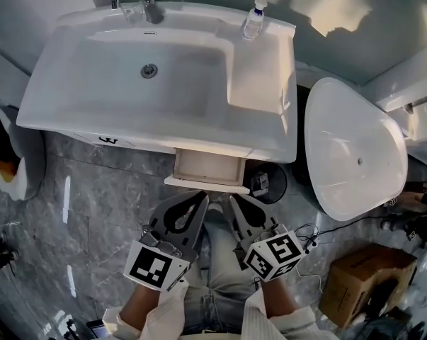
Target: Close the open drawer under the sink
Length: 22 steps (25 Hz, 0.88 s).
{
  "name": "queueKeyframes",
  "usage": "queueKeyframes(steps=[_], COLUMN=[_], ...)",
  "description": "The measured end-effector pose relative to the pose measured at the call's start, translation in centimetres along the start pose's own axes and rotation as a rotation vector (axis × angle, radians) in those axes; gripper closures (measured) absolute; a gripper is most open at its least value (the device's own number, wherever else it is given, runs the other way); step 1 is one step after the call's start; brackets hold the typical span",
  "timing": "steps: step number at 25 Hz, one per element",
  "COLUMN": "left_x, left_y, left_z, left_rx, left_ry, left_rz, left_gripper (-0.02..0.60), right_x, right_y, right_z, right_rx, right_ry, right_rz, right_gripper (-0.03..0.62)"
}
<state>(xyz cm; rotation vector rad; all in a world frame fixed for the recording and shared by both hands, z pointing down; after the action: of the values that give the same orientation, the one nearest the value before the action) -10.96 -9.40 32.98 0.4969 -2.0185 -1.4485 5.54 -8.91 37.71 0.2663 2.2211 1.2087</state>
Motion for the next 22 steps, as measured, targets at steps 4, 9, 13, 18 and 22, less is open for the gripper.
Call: queueKeyframes(steps=[4, 9, 13, 18, 22], left_x=[0.5, 1.2, 1.5, 2.1, 2.5], left_y=[2.2, 5.7, 8.7, 12.3, 15.2], left_z=[-0.7, -1.4, -2.0, -2.7, -3.3], left_rx=[0.029, 0.062, 0.09, 0.131, 0.155], left_ry=[0.003, -0.002, -0.009, -0.017, -0.02], left_rz=[0.012, 0.022, 0.029, 0.026, 0.022], left_gripper=[0.566, 0.566, 0.566, 0.566, 0.566], right_x=[-0.8, -1.7, -2.8, -4.0, -4.6], right_y=[2.3, 5.5, 8.1, 10.7, 12.5], right_z=[-0.5, -1.6, -2.3, -3.3, -4.4], right_rx=[0.006, 0.031, 0.034, 0.051, 0.068], right_ry=[0.038, 0.072, 0.11, 0.135, 0.134], right_rz=[0.01, 0.041, 0.048, 0.047, 0.071], right_gripper=[0.585, 0.585, 0.585, 0.585, 0.585])
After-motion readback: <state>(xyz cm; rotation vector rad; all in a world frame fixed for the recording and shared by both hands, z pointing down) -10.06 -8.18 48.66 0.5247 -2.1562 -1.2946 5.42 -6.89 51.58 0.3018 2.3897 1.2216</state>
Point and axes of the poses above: the fingertips, and each gripper's own axes: z backward along the fingers, x to its left, y out of its underside, the point moved 8 cm from there along z, backward along the fingers
